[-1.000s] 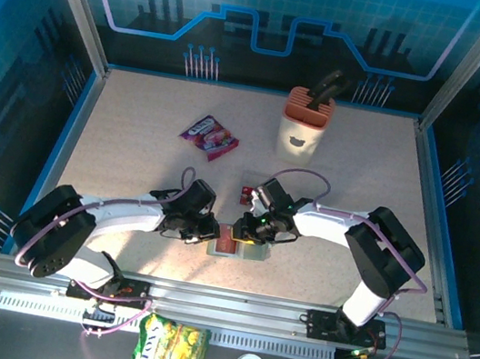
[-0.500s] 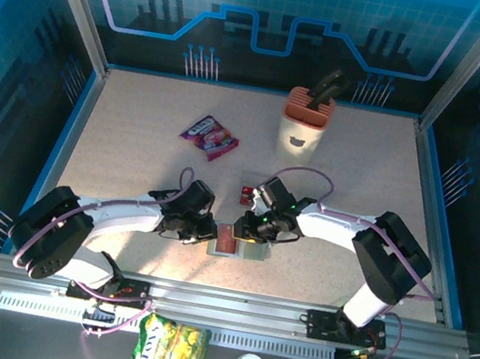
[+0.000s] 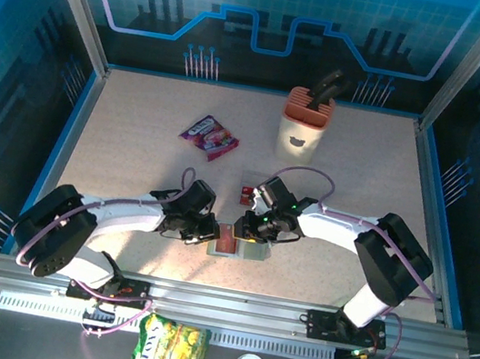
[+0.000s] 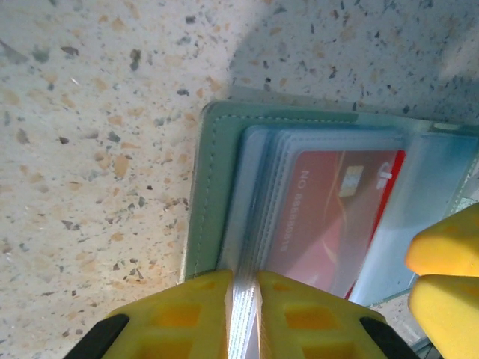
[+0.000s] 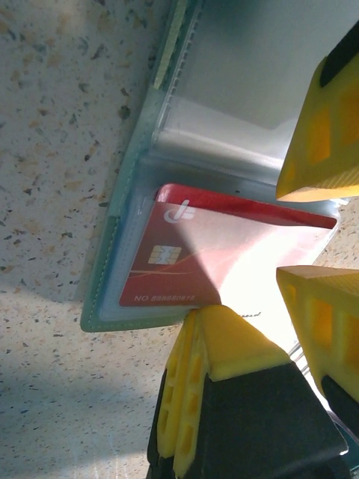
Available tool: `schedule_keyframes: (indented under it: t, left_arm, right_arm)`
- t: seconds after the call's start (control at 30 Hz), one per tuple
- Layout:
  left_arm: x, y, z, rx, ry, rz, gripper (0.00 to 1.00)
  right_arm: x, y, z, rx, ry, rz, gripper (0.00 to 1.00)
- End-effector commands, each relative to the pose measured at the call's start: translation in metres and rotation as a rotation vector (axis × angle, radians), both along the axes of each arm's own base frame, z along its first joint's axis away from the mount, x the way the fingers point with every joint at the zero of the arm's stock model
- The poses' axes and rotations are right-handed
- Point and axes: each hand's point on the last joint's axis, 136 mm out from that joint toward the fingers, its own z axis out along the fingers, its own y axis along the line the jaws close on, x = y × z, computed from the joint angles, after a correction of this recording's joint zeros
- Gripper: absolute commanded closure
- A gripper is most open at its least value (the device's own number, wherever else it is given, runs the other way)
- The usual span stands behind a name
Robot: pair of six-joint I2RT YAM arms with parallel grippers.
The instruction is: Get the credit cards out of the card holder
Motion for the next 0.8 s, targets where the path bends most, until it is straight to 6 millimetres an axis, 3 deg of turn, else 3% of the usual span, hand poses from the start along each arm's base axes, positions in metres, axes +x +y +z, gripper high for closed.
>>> schedule_keyframes:
  t: [0.0, 0.23, 0.77]
  left_arm:
    - [-0.007, 0.004, -0.009, 0.028, 0.037, -0.011, 0.86]
    - [-0.011, 0.010, -0.015, 0.048, 0.052, -0.003, 0.91]
    - [-0.012, 0.011, -0.017, 0.058, 0.062, 0.000, 0.91]
  right_arm:
    - [-0.003, 0.003, 0.010, 0.007, -0.011, 0.011, 0.71]
    - [-0.004, 0.007, 0.009, 0.024, 0.000, 0.012, 0.71]
    - [-0.011, 0.013, -0.013, 0.035, 0.067, 0.011, 0.71]
